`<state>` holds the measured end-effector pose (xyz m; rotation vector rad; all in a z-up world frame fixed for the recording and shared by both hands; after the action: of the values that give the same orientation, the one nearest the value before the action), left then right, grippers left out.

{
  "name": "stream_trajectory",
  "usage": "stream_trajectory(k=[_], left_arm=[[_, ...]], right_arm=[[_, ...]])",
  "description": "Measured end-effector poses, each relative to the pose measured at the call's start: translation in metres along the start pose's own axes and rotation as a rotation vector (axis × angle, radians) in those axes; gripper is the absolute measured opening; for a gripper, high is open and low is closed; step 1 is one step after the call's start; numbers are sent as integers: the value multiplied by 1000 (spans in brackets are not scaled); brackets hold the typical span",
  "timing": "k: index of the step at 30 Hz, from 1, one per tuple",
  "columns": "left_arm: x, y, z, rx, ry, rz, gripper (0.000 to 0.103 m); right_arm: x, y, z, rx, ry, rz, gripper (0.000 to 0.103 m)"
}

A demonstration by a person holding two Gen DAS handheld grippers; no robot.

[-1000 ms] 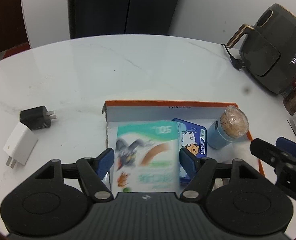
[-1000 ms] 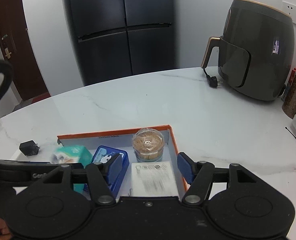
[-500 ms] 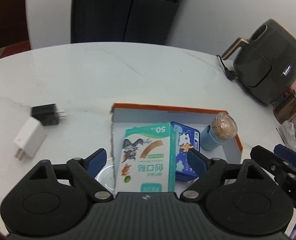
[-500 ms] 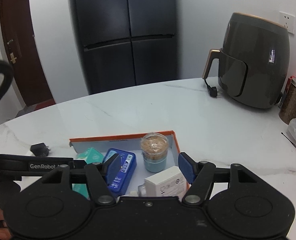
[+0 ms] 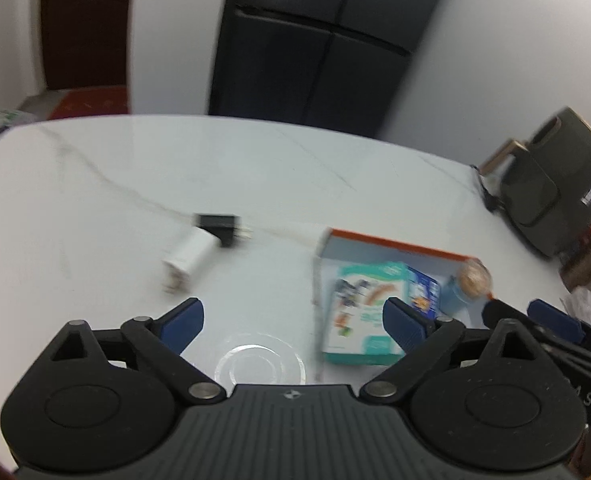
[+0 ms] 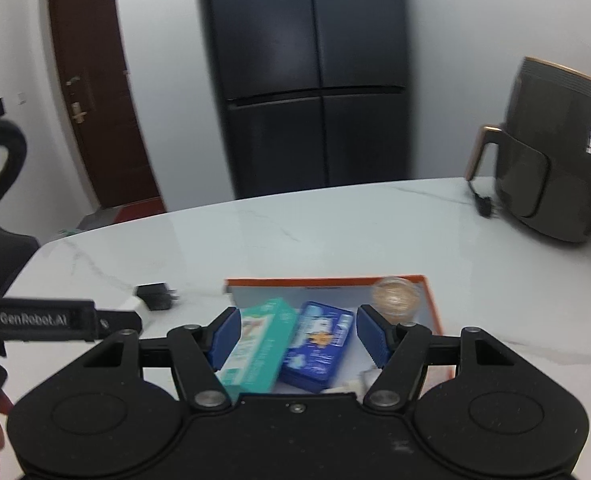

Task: Organize rigid objects
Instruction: 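Move both grippers toward the white and black plug adapters on the table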

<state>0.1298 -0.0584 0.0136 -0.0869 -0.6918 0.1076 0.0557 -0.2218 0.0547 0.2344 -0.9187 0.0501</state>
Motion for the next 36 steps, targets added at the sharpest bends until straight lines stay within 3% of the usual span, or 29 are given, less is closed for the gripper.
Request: stream_trajectory(k=[8,14,23,29,36], left_arm=[[12,43,17,94,-38,2,102],[11,66,2,128,-14,-17,103],[17,70,-63,102,16,-110,102],[18,67,-106,81,19,-177,94],[22,100,-117,61,10,-60,94]], right_arm=[[4,39,-4,65,-6,35,78],[0,62,-20,86,21,48,78],[-10,75,-48,49,66,46,78],[-19,74,-66,13,92,21,78],[-28,81,-86,0,114,1,78]])
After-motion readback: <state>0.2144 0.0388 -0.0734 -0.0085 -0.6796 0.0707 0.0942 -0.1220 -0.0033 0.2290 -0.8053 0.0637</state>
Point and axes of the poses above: each gripper's, at about its wrist camera, not at the fingertips, and z roughly against the way its jaws point, y to its left, x to its top, the point moved 6 cm from there along -z, roughly the way its jaws point, and after that the axes turned 8 degrees about x, right-handed, at the moved point
